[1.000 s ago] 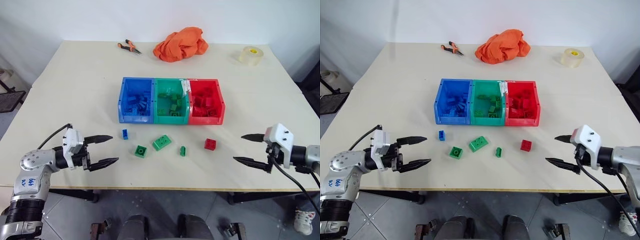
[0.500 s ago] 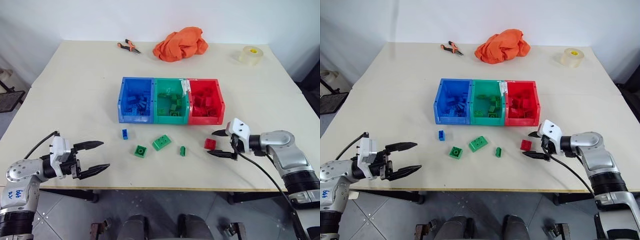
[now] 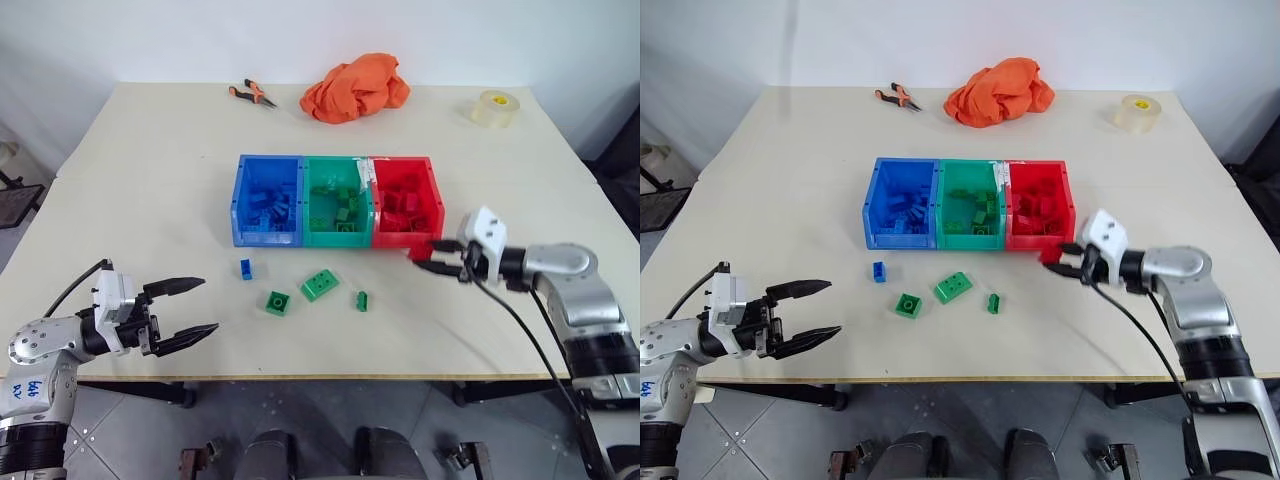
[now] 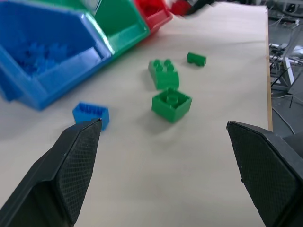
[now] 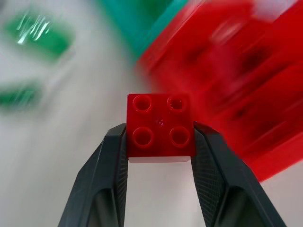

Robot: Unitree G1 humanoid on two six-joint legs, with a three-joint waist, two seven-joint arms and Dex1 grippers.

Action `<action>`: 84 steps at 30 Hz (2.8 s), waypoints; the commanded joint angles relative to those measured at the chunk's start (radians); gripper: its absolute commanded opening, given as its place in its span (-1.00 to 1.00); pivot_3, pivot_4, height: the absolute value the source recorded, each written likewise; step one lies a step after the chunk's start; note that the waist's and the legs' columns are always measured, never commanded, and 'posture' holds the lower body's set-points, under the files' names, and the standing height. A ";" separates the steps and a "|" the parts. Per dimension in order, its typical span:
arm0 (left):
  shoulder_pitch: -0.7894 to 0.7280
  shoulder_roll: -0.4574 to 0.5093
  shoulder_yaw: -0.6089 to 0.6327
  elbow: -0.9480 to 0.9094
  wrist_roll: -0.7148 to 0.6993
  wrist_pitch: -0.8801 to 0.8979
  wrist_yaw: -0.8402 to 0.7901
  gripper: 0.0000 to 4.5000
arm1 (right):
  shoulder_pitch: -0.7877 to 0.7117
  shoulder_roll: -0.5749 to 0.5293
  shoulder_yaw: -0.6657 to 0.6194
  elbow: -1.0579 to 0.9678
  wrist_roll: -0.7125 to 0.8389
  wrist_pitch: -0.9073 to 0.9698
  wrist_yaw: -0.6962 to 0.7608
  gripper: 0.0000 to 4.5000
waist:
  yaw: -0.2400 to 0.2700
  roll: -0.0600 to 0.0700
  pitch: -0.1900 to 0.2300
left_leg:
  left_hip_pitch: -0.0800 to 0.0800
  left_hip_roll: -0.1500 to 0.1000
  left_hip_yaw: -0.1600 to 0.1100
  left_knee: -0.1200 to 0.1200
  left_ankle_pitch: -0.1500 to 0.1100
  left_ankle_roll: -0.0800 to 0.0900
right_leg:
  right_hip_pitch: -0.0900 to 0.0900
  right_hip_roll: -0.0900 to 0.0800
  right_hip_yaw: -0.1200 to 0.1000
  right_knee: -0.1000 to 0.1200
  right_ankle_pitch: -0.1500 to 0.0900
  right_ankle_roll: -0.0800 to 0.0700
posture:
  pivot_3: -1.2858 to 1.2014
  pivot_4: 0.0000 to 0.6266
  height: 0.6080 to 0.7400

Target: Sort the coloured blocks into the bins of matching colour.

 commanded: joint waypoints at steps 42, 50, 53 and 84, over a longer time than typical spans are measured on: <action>-0.204 -0.033 -0.015 0.291 -0.029 -0.123 -0.204 1.00 | 0.531 -0.282 -0.295 -0.262 0.154 -0.088 0.241 0.99 | 0.008 -0.001 0.000 | 0.002 0.000 0.004 0.001 -0.001 0.002 | 0.002 0.003 -0.002 0.000 0.000 0.001 | 0.03 -0.52 1.00; -0.173 -0.035 -0.010 0.245 -0.037 -0.113 -0.187 1.00 | 0.386 -0.184 -0.040 -0.351 0.081 -0.009 0.190 0.99 | 0.008 -0.002 0.000 | 0.002 0.000 0.003 0.001 -0.001 0.001 | 0.002 0.000 -0.001 0.000 0.000 0.001 | 0.03 -0.52 1.00; -0.129 -0.037 -0.007 0.210 -0.042 -0.113 -0.188 1.00 | 0.249 -0.049 0.112 -0.281 -0.004 -0.036 0.146 0.99 | 0.003 -0.002 0.000 | 0.001 0.000 0.003 0.002 -0.001 0.001 | 0.000 0.001 -0.001 0.000 0.000 0.001 | 0.03 -0.52 1.00; -0.059 -0.084 -0.005 0.125 -0.043 -0.153 -0.106 1.00 | -0.050 0.212 0.104 -0.063 -0.008 -0.056 -0.029 -0.38 | -0.013 -0.001 0.000 | 0.000 -0.001 -0.001 0.004 -0.002 0.001 | 0.000 0.002 -0.001 0.004 0.000 0.001 | 0.03 -0.52 1.00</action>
